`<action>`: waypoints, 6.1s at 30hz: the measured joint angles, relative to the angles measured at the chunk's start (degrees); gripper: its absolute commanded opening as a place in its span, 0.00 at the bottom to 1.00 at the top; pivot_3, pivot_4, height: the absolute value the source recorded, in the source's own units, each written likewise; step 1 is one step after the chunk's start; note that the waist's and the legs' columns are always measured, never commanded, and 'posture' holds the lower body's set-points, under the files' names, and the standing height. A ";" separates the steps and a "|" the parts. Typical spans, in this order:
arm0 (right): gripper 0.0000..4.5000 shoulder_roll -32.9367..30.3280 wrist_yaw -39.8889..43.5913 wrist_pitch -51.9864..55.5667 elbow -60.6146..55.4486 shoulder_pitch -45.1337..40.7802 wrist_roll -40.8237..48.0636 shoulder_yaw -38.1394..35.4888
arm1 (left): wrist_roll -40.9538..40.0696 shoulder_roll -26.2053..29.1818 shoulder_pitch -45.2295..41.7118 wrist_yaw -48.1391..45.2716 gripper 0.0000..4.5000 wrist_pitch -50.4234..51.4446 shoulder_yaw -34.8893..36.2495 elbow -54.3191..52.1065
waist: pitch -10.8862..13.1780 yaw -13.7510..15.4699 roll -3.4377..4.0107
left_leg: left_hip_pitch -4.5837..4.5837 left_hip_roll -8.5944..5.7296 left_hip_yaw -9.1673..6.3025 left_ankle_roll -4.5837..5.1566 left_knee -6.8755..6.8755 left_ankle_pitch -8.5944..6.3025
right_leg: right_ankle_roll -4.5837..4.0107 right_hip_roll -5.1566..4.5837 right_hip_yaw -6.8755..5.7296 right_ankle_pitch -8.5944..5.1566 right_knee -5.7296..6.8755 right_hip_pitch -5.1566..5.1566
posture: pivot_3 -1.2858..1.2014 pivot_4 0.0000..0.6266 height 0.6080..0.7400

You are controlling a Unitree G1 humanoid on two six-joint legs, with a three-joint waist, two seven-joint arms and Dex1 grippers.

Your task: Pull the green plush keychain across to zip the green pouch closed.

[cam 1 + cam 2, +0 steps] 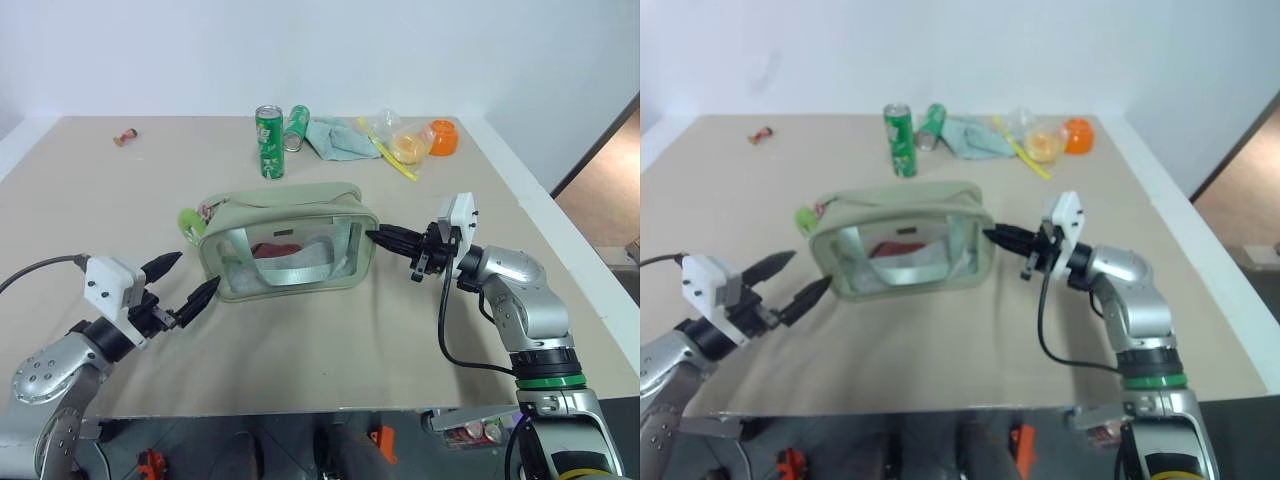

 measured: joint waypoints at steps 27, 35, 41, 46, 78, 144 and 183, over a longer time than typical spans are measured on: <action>0.00 -8.07 0.44 -4.52 -6.10 14.55 2.51 -9.10 | -0.26 2.50 -10.13 -3.64 0.92 0.49 -2.98 9.69 | 0.00 0.11 0.00 | 0.01 -0.15 -0.04 0.00 0.02 0.00 | 0.03 -0.05 -0.04 0.00 -0.01 0.06 | 0.52 0.24 1.00; 0.00 -6.79 0.14 -7.09 -6.02 14.95 1.51 -8.59 | 1.91 1.63 -15.19 -2.45 0.92 2.04 -7.23 15.46 | 0.00 -0.07 0.00 | 0.04 -0.18 -0.04 0.00 0.00 0.00 | 0.04 0.01 -0.01 0.00 -0.01 0.06 | 0.52 0.24 1.00; 0.00 -6.53 0.08 -7.95 -5.76 14.92 1.19 -8.20 | 2.33 0.14 -20.12 -3.87 0.92 0.46 -8.54 17.04 | 0.00 -0.08 0.00 | 0.08 -0.16 -0.05 0.00 0.01 0.01 | 0.03 0.05 -0.02 0.01 0.01 0.09 | 0.52 0.24 1.00; 0.00 -6.50 -0.02 -8.39 -5.64 14.72 0.78 -7.61 | 2.64 0.18 -25.45 -5.07 0.92 -1.27 -8.67 21.24 | 0.00 -0.25 0.00 | 0.15 -0.12 -0.05 0.00 0.00 0.01 | 0.02 0.11 -0.01 0.01 0.02 0.14 | 0.52 0.24 1.00; 0.00 -6.79 -2.01 -6.36 -7.06 14.16 0.18 -6.58 | 3.51 1.79 -34.89 -9.77 0.01 -5.20 -7.08 27.99 | 0.00 -0.54 -0.01 | 0.11 -0.14 -0.05 -0.02 0.02 0.02 | 0.05 0.08 -0.03 0.03 0.02 0.14 | 0.52 0.24 1.00; 0.00 -7.15 0.32 -7.59 -5.00 11.92 -0.34 -4.51 | -4.39 12.31 -23.05 -13.98 1.00 13.34 2.78 10.57 | -0.01 -1.38 -0.01 | 0.21 0.12 0.01 -0.04 0.03 0.03 | 0.06 0.09 0.01 0.03 0.05 0.15 | 0.52 0.24 1.00; 0.00 -7.52 0.57 -8.93 -4.46 12.01 -0.82 -4.61 | 2.80 7.04 -22.34 -13.92 1.00 1.04 -9.39 17.07 | -0.02 -1.32 -0.03 | 0.19 -0.11 -0.02 -0.04 -0.02 0.03 | 0.02 0.07 0.03 0.02 0.04 0.15 | 0.52 0.24 1.00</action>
